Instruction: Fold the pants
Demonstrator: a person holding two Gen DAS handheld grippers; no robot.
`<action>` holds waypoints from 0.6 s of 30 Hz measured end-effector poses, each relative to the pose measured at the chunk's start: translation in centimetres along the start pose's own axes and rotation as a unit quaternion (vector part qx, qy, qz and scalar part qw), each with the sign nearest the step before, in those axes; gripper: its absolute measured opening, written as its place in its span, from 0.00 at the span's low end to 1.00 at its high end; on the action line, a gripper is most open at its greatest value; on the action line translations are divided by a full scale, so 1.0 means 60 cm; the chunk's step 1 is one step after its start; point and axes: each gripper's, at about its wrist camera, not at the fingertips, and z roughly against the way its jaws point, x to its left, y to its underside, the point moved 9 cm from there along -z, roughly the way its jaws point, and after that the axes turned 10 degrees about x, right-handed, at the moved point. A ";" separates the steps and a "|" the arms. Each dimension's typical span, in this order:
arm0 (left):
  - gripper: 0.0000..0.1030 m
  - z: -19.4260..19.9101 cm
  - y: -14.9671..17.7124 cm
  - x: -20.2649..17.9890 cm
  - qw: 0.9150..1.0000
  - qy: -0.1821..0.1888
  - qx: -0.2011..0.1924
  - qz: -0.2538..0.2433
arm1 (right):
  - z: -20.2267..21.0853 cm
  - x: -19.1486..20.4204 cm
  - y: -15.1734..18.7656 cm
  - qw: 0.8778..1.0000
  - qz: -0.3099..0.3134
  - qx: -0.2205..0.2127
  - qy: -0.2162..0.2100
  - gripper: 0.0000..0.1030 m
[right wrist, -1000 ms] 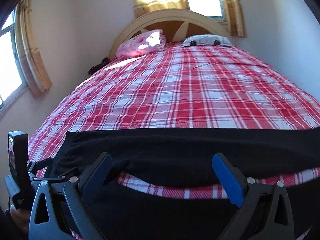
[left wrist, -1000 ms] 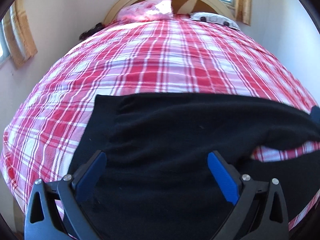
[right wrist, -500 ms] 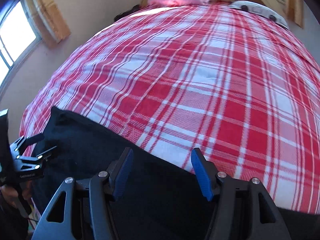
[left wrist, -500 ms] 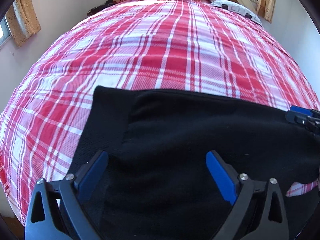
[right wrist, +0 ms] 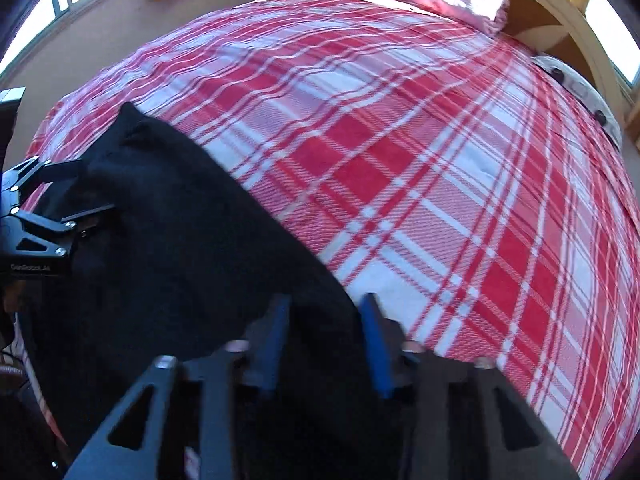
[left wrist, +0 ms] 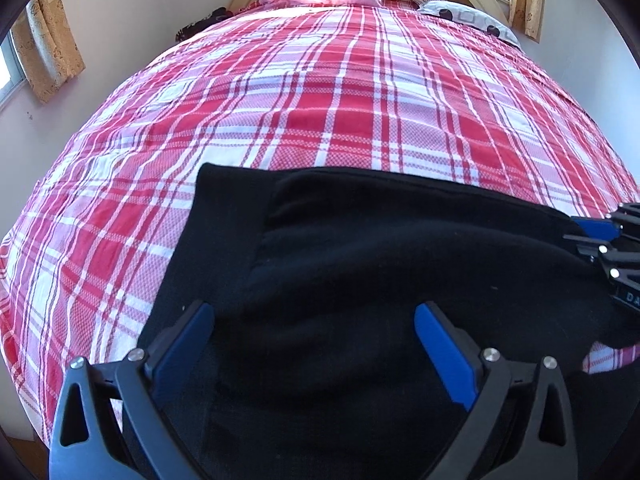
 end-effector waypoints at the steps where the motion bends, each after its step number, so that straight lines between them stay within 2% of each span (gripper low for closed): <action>1: 1.00 0.005 0.005 0.001 1.000 0.002 0.000 -0.001 | 0.001 0.004 -0.001 1.000 0.004 0.002 0.011 0.17; 2: 1.00 0.012 0.010 0.003 1.000 0.005 -0.003 -0.003 | 0.004 0.009 -0.003 1.000 0.005 0.002 0.017 0.07; 5: 1.00 0.037 0.022 0.020 1.000 0.007 -0.019 -0.003 | 0.034 0.015 -0.006 0.999 -0.008 -0.022 0.039 0.06; 11: 1.00 0.073 0.046 0.051 0.999 0.016 -0.045 0.001 | 0.151 0.057 0.028 0.994 -0.031 -0.107 0.013 0.05; 15: 1.00 0.085 0.063 0.059 0.998 0.032 -0.050 0.007 | 0.201 0.132 0.090 0.990 -0.019 -0.140 -0.002 0.06; 18: 1.00 0.091 0.076 0.064 0.998 0.046 -0.050 0.012 | 0.207 0.195 0.148 0.989 -0.002 -0.150 -0.009 0.06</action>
